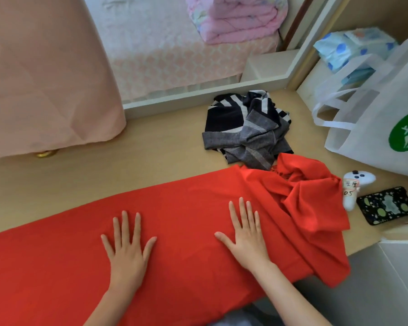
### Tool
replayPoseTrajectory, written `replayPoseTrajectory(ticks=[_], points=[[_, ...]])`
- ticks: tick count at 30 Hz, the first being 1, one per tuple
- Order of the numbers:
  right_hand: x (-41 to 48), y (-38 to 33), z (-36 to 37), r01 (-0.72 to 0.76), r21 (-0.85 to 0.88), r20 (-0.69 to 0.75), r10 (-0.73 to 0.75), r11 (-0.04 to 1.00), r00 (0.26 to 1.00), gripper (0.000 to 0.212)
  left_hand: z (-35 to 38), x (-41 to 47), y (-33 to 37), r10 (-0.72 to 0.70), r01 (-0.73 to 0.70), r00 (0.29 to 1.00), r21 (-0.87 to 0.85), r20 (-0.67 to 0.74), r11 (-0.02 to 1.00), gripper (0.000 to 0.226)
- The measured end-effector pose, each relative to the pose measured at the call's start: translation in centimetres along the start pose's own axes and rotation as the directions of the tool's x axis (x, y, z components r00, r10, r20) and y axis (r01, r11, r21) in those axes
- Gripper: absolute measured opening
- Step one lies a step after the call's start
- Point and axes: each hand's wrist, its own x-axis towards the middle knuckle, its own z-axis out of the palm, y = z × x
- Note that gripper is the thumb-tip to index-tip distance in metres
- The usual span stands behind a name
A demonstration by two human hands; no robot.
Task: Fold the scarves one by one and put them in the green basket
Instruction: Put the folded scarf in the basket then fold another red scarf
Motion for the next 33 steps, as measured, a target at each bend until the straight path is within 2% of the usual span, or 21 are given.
replayPoseTrajectory(ticks=[3, 6, 11, 12, 14, 16, 17, 20, 22, 24, 26, 28, 30, 31, 33], points=[[-0.1, -0.8, -0.8, 0.041, 0.041, 0.003, -0.041, 0.998, 0.999, 0.089, -1.0, -0.1, 0.0, -0.011, 0.008, 0.999, -0.048, -0.053, 0.999, 0.077], [0.1, -2.0, -1.1, 0.086, 0.086, 0.038, -0.09, 0.993, 0.995, 0.089, -0.6, -0.7, -1.3, -0.002, 0.001, 1.0, -0.046, -0.027, 0.999, 0.075], [0.4, -2.6, -1.7, 0.068, 0.177, 0.044, -0.077, 0.982, 0.996, 0.084, -0.6, -0.5, -2.2, 0.036, -0.036, 0.999, -0.008, 0.037, 0.999, 0.075], [0.4, -2.2, -2.3, 0.046, 0.234, -0.001, -0.047, 0.971, 0.999, 0.082, -0.7, -0.4, -2.1, 0.026, -0.025, 0.999, -0.024, 0.03, 0.999, 0.076], [0.2, -0.3, -3.8, -0.007, 0.332, -0.191, 0.074, 0.943, 0.979, 0.066, -1.0, -0.4, -1.5, 0.013, -0.013, 1.0, -0.06, 0.0, 0.998, 0.077], [0.0, 3.2, -4.9, -0.113, 0.399, -0.377, 0.275, 0.91, 0.885, 0.051, -1.2, -0.3, -0.5, 0.046, -0.048, 0.999, -0.085, -0.025, 0.995, 0.075], [-0.1, 5.2, -5.5, -0.207, 0.458, -0.399, 0.408, 0.864, 0.821, 0.046, -1.4, -0.4, 0.2, 0.075, -0.078, 0.997, -0.095, -0.033, 0.992, 0.073], [-0.5, 11.1, -6.9, -0.502, 0.632, -0.253, 0.769, 0.591, 0.587, 0.053, -1.3, -0.5, 2.7, 0.156, -0.159, 0.987, -0.109, -0.035, 0.981, 0.068], [-0.5, 13.9, -7.2, -0.594, 0.67, -0.151, 0.865, 0.445, 0.478, 0.064, -1.1, -0.4, 4.7, 0.208, -0.21, 0.978, -0.104, -0.029, 0.972, 0.065], [-0.2, 15.7, -6.7, -0.623, 0.671, -0.113, 0.886, 0.401, 0.449, 0.068, -0.9, -0.3, 6.7, 0.268, -0.268, 0.963, -0.079, -0.011, 0.96, 0.063], [0.2, 16.7, -5.8, -0.635, 0.665, -0.087, 0.886, 0.392, 0.456, 0.062, -0.3, -0.1, 8.3, 0.302, -0.301, 0.953, -0.062, 0.014, 0.952, 0.063], [0.5, 17.2, -4.8, -0.656, 0.635, -0.076, 0.879, 0.407, 0.471, 0.044, 0.6, 0.1, 9.1, 0.314, -0.312, 0.948, -0.037, 0.057, 0.949, 0.066], [0.5, 17.4, -4.0, -0.683, 0.608, -0.087, 0.888, 0.406, 0.451, 0.03, 1.5, 0.0, 9.2, 0.323, -0.325, 0.942, 0.004, 0.086, 0.946, 0.069], [0.4, 17.6, -3.7, -0.688, 0.61, -0.098, 0.899, 0.393, 0.426, 0.032, 1.9, -0.1, 9.1, 0.328, -0.331, 0.941, 0.028, 0.083, 0.943, 0.07], [0.3, 17.9, -3.4, -0.683, 0.651, -0.099, 0.929, 0.331, 0.356, 0.055, 2.2, -0.1, 9.0, 0.332, -0.335, 0.941, 0.057, 0.069, 0.94, 0.07]])
